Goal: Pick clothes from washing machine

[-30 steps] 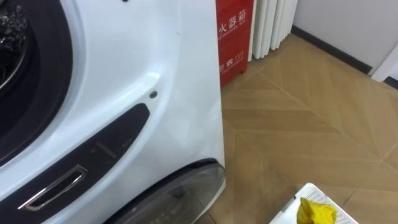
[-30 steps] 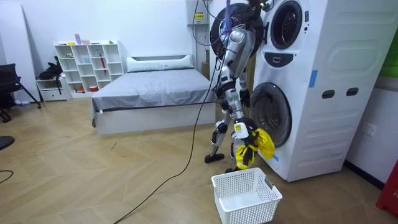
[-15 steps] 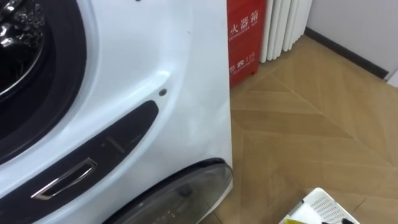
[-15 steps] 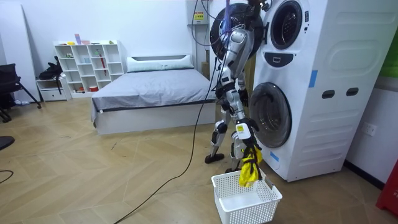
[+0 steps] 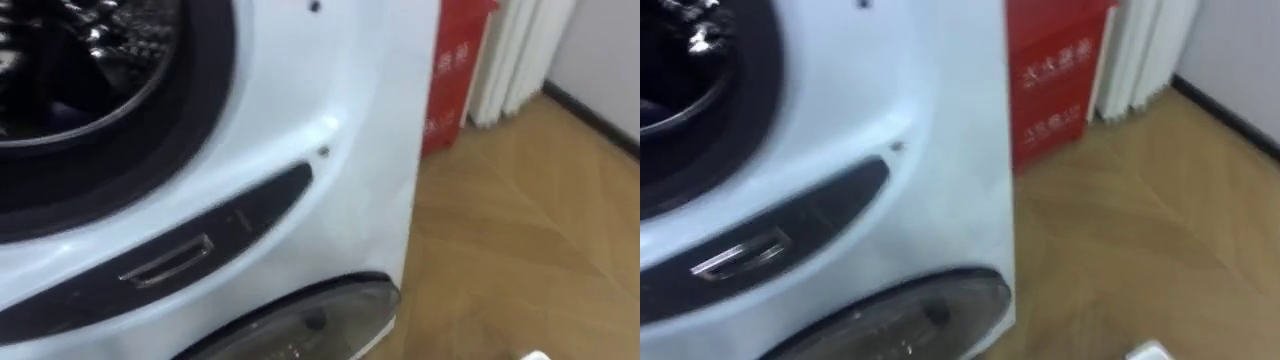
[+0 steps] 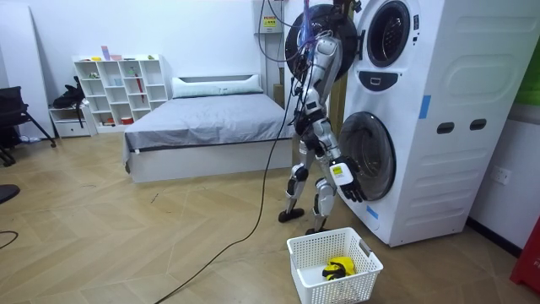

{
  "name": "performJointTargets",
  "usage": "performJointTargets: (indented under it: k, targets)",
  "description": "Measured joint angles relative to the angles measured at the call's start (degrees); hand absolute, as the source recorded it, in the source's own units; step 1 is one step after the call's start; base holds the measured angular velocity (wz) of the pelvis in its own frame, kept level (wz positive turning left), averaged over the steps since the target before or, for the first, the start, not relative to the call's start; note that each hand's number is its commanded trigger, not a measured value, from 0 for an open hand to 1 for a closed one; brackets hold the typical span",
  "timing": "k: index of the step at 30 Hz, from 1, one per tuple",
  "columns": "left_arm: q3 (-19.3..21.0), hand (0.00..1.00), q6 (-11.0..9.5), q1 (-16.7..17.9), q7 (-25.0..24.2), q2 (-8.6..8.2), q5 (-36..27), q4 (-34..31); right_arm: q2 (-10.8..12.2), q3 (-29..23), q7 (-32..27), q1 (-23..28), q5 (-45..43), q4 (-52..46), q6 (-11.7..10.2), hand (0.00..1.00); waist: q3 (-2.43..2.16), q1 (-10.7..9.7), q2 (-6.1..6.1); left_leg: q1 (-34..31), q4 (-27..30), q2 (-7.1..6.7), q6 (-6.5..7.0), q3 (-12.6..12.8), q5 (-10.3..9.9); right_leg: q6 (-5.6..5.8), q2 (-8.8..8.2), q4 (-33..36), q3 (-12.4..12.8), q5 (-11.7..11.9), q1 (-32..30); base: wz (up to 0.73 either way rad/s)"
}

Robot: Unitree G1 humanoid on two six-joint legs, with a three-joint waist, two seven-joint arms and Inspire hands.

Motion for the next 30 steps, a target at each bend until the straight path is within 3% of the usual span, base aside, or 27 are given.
performJointTargets:
  k: [1, 6, 8, 12, 13, 15, 20, 23, 30]
  targets:
    - [0.1, 0.0, -0.3, 0.9, 0.3, 0.08, 0.0, 0.0, 0.4, 0.0, 0.1, 0.6, 0.0, 0.6, 0.0, 0.0, -0.32, 0.2, -0.52, 1.1, -0.6, 0.2, -0.18, -1.1, 0.4, -0.13, -0.13, -1.0, -1.4, 0.0, 1.9, 0.53]
    - [0.8, 0.0, -0.1, 4.0, 0.4, 0.02, 0.2, -1.7, 3.1, 0.0, 0.7, 2.3, 0.1, 6.2, 0.8, 0.0, -0.91, 1.6, -3.08, 4.9, -2.0, 0.81, -0.36, -3.5, 1.2, -0.63, -0.62, -4.4, -5.1, 0.0, 8.5, 0.52]
    - [1.9, 0.0, 0.0, 4.5, 0.4, -0.13, 1.3, -1.8, 4.0, 0.0, 1.6, 2.7, -0.4, 7.6, 1.2, 0.0, -0.75, 2.0, -3.72, 5.5, -2.1, 0.9, -0.36, -4.9, 1.2, -0.54, -0.8, -5.5, -6.3, 0.1, 10.0, 0.36]
    - [4.9, 0.0, 0.4, 4.4, 0.5, -1.1, 1.9, -1.0, 4.6, 0.2, 3.5, 3.0, -0.9, 12.3, 1.7, 0.0, -0.48, 4.7, -4.56, 7.3, -3.2, 1.09, -0.36, -6.7, 1.2, -0.25, -0.76, -8.3, -8.4, 0.6, 13.8, 0.23]
    - [5.5, 0.0, 0.4, 4.4, 0.5, -1.03, 2.0, -0.9, 5.0, 0.5, 4.0, 3.0, -1.6, 13.4, 1.8, 0.0, -0.25, 4.7, -5.0, 7.6, -3.2, 1.08, -0.36, -7.6, 1.2, -0.11, -0.76, -8.6, -9.0, 0.5, 14.5, 0.35]
    - [5.8, 0.0, 0.4, 4.4, 0.5, -0.92, 1.9, -0.5, 5.6, 1.4, 4.5, 3.1, -2.1, 15.1, 1.8, 0.0, -0.4, 5.1, -5.29, 8.0, -3.3, 1.12, -0.36, -8.9, 1.2, -0.05, -0.72, -9.4, -9.4, 0.5, 15.1, 0.26]
    - [7.1, 0.0, 0.7, 4.7, 1.3, -1.12, 1.9, 0.6, 6.8, 3.8, 5.2, 3.1, -2.4, 18.4, 3.2, 0.0, -0.29, 6.4, -5.92, 8.3, -3.3, 1.16, -0.36, -10.5, 1.2, 0.0, -0.68, -10.5, -10.8, 0.5, 16.7, 0.14]
    - [8.8, 0.0, 1.6, 5.0, 1.5, -1.13, 2.3, 1.2, 6.8, 3.9, 5.3, 3.0, -2.6, 19.2, 3.8, 0.0, -0.3, 7.3, -6.2, 8.8, -3.3, 1.15, -0.36, -10.7, 1.2, 0.08, -0.73, -10.7, -10.9, 0.5, 17.7, 0.0]
    - [11.2, 0.0, 1.5, 5.1, 3.1, -1.65, 2.3, 1.0, 6.9, 6.7, 5.6, 0.9, -6.0, 21.1, 4.3, 0.0, -0.24, 9.4, -7.1, 9.7, -3.1, 1.26, -0.39, -10.7, 1.1, 0.12, -0.48, -11.3, -11.1, 0.2, 18.5, 0.0]
